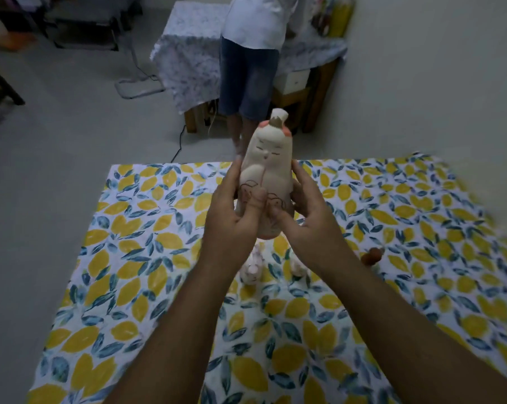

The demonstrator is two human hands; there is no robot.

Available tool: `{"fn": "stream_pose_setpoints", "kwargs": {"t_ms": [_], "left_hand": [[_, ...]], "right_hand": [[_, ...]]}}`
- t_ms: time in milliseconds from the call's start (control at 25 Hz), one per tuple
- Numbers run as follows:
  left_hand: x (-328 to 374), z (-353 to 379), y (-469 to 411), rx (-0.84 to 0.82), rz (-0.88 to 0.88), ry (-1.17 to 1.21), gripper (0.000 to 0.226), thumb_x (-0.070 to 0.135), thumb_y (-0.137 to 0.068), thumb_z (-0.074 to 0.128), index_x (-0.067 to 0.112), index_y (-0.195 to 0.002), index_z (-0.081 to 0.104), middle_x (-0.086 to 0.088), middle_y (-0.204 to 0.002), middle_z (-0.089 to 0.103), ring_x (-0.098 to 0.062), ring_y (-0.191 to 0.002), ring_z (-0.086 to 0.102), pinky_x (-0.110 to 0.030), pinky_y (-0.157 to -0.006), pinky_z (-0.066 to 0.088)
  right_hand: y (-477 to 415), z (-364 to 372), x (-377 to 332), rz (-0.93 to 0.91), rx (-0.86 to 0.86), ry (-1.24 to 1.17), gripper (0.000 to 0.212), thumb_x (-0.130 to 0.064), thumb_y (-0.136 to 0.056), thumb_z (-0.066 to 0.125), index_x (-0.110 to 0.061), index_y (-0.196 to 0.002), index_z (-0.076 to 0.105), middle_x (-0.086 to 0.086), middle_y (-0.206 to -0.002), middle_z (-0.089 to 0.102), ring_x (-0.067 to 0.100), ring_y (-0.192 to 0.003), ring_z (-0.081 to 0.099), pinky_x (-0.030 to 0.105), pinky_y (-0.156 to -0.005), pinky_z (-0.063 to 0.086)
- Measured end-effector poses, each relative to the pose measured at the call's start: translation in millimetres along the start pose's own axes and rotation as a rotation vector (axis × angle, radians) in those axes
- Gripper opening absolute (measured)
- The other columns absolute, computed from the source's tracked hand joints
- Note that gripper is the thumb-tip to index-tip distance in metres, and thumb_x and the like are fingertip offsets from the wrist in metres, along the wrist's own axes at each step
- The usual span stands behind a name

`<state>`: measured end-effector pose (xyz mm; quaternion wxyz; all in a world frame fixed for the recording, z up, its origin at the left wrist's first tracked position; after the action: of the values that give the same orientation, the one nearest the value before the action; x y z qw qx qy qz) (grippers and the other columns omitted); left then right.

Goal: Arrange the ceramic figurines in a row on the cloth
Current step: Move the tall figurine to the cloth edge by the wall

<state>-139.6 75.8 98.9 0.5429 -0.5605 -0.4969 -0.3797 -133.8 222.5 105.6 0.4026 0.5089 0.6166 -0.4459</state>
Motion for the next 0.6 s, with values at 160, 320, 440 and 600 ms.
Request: {"fn": "stream_pose_setpoints", "kwargs": {"t_ms": [160,320,440,600], "left_hand": [[16,113,-37,-0.173,0.023,0.057,0.035,0.036,-0.104,0.046,0.032,-0.139,0.049,0.008,-0.13,0.06,-0.005,-0.118,0.06,-0.028,-0.094,0.054],[4,248,-63,-0.289,-0.15,0.151,0.03,0.034,-0.108,0.033,0.028,-0.128,0.054,0.002,-0.119,0.064,-0.012,-0.108,0.065,-0.036,-0.09,0.056],[-18,354,-82,-0.394,-0.272,0.118,0.027,0.033,-0.108,0.034,0.034,-0.126,0.054,0.001,-0.124,0.063,-0.009,-0.108,0.064,-0.033,-0.092,0.055],[-41,480,-109,-0.482,-0.278,0.064,0.034,0.032,-0.105,0.039,0.025,-0.131,0.058,-0.004,-0.129,0.064,-0.017,-0.116,0.063,-0.045,-0.101,0.052]], "right_hand": [[-14,-109,37,0.086,0.172,0.041,0.083,-0.019,-0.092,0.073,-0.036,-0.157,0.025,-0.01,-0.143,0.058,0.002,-0.125,0.058,0.032,-0.098,0.056],[-20,-219,92,0.178,0.324,0.071,0.088,-0.016,-0.08,0.084,-0.03,-0.154,0.037,-0.008,-0.126,0.068,0.001,-0.116,0.062,0.028,-0.089,0.058],[-29,-302,144,0.23,0.422,0.058,0.076,-0.023,-0.078,0.086,-0.029,-0.145,0.051,-0.01,-0.117,0.07,0.001,-0.106,0.065,0.013,-0.076,0.055],[-40,-397,212,0.302,0.59,0.027,0.066,-0.033,-0.081,0.083,-0.03,-0.139,0.053,-0.007,-0.113,0.071,0.008,-0.101,0.068,0.016,-0.069,0.055]]}}
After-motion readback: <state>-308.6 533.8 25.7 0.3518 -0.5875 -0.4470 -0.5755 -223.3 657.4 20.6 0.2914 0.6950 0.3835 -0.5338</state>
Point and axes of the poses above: each hand's wrist, its own y-axis away from the middle knuckle, its own z-axis out of the palm, x = y × z, the point moved 7 cm from there along -y, towards the middle knuckle
